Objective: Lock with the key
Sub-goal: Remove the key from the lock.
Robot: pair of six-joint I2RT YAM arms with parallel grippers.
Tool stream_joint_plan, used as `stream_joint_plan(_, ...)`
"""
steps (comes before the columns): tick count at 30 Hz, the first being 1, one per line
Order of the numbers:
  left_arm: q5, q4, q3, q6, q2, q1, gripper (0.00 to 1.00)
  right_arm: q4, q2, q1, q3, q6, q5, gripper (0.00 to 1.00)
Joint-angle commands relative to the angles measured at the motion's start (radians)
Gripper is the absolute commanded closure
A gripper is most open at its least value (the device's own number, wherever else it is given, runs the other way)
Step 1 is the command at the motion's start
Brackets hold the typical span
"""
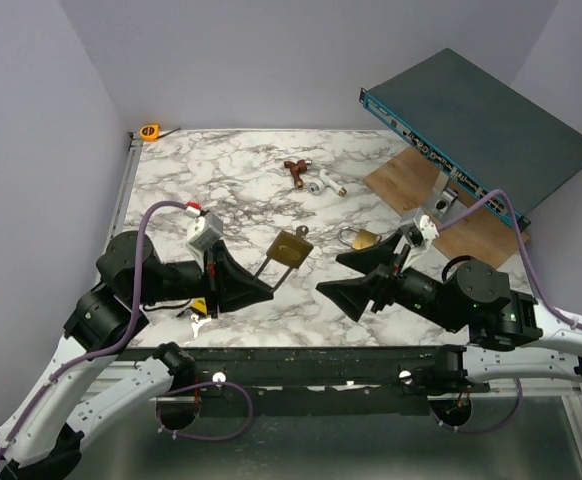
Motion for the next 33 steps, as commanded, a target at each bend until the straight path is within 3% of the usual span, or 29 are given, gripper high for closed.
stream_joint_plan(1, 0.101, -0.042, -0.061, 0.044, -0.095, 0.002, 1.0, -0.04, 0.049, 0.002, 0.064, -0.098, -0.028, 0.21)
stream_joint_plan(12, 0.197, -0.278, -0.087, 0.112, -0.207, 0.003, 1.0, -0.072, 0.1, -0.001, 0.137, -0.089, -0.217, 0.35)
stream_joint_plan(20, 0.253, -0.292, -0.078, 0.121, -0.204, 0.003, 1.0, -0.083, 0.155, 0.001, 0.177, -0.08, -0.336, 0.37)
stream_joint_plan(28, 0.293, -0.315, -0.066, 0.129, -0.209, 0.002, 1.0, -0.093, 0.186, 0.0, 0.21, -0.076, -0.396, 0.46)
stream_joint_plan(33, 0.306, -0.317, -0.066, 0.127, -0.217, 0.003, 1.0, -0.092, 0.196, 0.0, 0.225, -0.071, -0.42, 0.57)
